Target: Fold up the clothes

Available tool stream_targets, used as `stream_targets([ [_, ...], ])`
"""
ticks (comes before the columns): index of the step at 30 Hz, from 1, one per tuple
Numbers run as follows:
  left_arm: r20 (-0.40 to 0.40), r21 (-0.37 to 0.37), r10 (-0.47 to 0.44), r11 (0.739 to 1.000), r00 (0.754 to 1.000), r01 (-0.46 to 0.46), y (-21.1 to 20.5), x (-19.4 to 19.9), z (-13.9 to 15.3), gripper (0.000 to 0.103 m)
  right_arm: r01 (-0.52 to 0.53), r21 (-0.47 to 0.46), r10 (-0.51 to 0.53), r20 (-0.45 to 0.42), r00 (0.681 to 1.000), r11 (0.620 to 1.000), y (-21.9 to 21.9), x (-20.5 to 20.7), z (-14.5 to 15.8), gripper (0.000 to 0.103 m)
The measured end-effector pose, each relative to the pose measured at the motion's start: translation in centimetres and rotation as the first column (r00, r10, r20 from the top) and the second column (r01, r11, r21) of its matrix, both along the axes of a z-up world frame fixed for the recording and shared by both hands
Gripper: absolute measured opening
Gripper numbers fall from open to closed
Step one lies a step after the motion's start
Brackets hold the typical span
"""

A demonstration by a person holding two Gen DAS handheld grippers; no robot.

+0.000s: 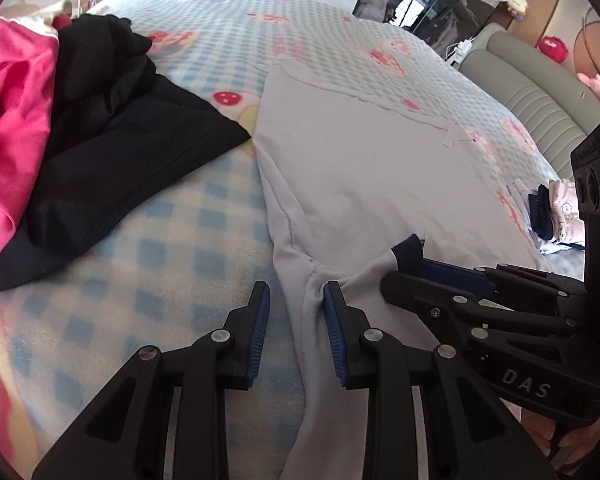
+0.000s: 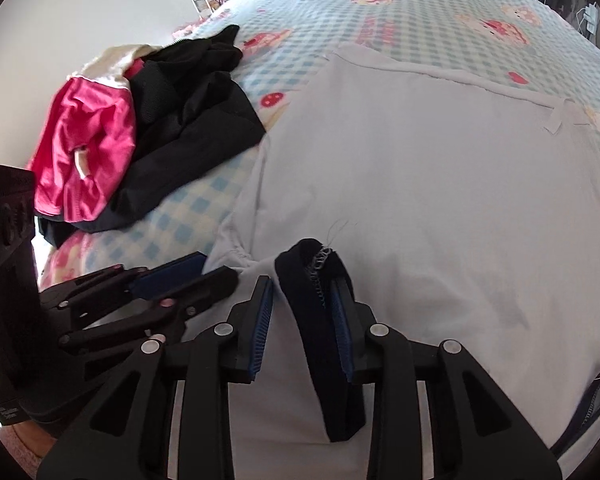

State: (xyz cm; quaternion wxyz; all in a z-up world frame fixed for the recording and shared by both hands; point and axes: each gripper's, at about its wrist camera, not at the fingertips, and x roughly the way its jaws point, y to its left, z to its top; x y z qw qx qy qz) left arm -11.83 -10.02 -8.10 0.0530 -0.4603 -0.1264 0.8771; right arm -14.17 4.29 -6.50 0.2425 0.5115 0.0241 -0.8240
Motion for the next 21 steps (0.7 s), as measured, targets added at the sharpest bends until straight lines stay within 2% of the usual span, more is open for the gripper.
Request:
stream_targets([
  [2,-0.004,-0.011,0.000,1.000,1.000,0.000,-0.1,0.1,-0.3,0.032,0.017,0.036,-0.017,0.004,1.000,0.999,0.1,-0.5,-0.9,0.027],
  [3,-0.005,-0.004,0.002,1.000,1.000,-0.002,-0.2,0.2,-0.4,0.032,0.026,0.025,-0.026,0.006,1.000,0.999,0.5,-0.4,-0.7,0.027],
  [6,-0.042,0.039,0.021,0.999,0.999,-0.019,-0.7,1.0,0.4,0.032,0.055,-0.036,-0.054,0.013,0.998,0.998,2.1,0.4,0.6,0.027],
  [9,-0.114,0.095,0.016,0.996,0.993,-0.006,-0.7,3.0,2.6,0.032,0.083,-0.098,-0.081,0.021,0.996,0.992,3.7,1.1,2.0,0.030],
  [11,-0.127,0.108,0.022,0.994,0.992,-0.008,-0.3,4.4,3.4,0.032,0.096,-0.152,-0.094,0.017,0.995,0.984,4.8,2.4,3.6,0.030],
  [14,-0.106,0.114,0.005,0.993,0.994,0.007,0.8,5.8,3.0,0.032,0.116,-0.146,-0.118,-0.007,0.993,0.982,6.2,4.5,5.0,0.032],
  [16,-0.081,0.098,-0.005,0.995,0.997,0.013,1.6,6.3,2.3,0.032,0.128,-0.086,-0.128,-0.004,0.992,0.988,7.0,5.3,4.0,0.033],
  [19,-0.055,0.056,-0.010,0.998,0.998,0.013,2.5,7.0,1.6,0.032,0.113,-0.078,-0.111,0.027,0.993,0.991,7.2,5.9,2.3,0.034],
  [21,-0.055,0.033,-0.012,0.999,0.998,0.014,2.6,7.4,1.7,0.032,0.085,-0.084,-0.084,0.012,0.996,0.993,6.6,6.4,2.0,0.034],
])
